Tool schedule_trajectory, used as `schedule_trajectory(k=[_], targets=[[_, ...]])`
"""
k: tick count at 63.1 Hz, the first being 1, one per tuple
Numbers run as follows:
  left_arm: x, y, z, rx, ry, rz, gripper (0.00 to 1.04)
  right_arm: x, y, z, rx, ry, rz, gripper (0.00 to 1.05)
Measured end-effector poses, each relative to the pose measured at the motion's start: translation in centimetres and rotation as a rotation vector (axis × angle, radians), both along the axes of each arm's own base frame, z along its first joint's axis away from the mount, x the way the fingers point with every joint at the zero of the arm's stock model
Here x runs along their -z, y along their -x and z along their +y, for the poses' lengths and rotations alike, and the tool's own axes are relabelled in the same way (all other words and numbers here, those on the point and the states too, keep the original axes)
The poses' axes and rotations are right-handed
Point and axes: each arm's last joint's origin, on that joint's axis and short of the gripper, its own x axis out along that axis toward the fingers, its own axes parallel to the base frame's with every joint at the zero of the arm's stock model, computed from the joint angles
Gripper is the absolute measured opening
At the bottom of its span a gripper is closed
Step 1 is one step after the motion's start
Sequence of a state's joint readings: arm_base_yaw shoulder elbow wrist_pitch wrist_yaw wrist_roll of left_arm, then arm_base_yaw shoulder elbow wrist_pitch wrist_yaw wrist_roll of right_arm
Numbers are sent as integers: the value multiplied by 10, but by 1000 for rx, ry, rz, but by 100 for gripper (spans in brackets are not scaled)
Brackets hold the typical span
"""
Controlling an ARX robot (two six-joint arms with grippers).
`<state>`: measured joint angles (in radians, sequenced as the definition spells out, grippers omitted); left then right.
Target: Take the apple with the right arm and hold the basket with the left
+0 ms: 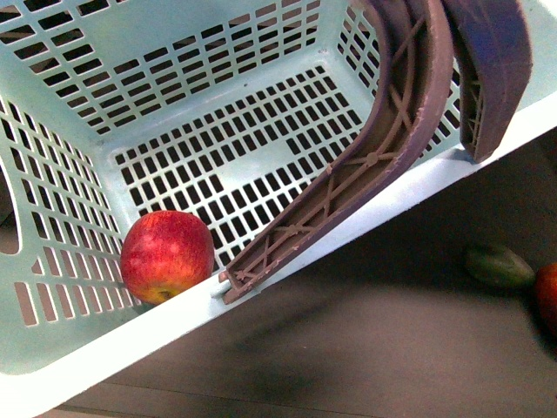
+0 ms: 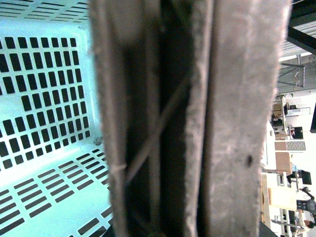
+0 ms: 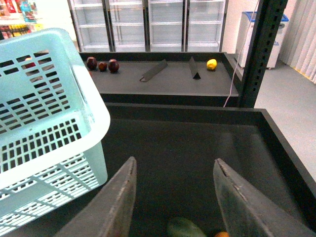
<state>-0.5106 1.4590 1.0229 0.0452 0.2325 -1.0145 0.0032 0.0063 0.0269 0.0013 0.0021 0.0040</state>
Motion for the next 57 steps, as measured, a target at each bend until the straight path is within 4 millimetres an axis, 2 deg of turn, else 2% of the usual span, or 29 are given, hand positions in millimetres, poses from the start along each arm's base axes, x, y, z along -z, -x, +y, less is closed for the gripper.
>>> schedule_trajectory(k=[15, 24, 29, 35, 44, 49, 57], targets=[[0, 0, 0, 1, 1, 0, 15, 0, 0, 0, 0, 0, 0, 97], [0, 0, 0, -6, 1, -3, 15, 0, 0, 0, 0, 0, 0, 96], [-5, -5, 3, -316, 97, -30, 15, 0, 0, 0, -2, 0, 0, 96], [-7, -21, 32, -549, 193, -25, 15, 0, 0, 0, 1, 0, -1, 96], [-1, -37, 58, -657, 239, -10, 15, 0, 0, 0, 0, 0, -1, 96], [7, -46, 69, -709, 251, 13, 15, 0, 0, 0, -2, 0, 0, 96], [32, -64, 85, -788, 245, 81, 15, 0, 0, 0, 0, 0, -1, 96]])
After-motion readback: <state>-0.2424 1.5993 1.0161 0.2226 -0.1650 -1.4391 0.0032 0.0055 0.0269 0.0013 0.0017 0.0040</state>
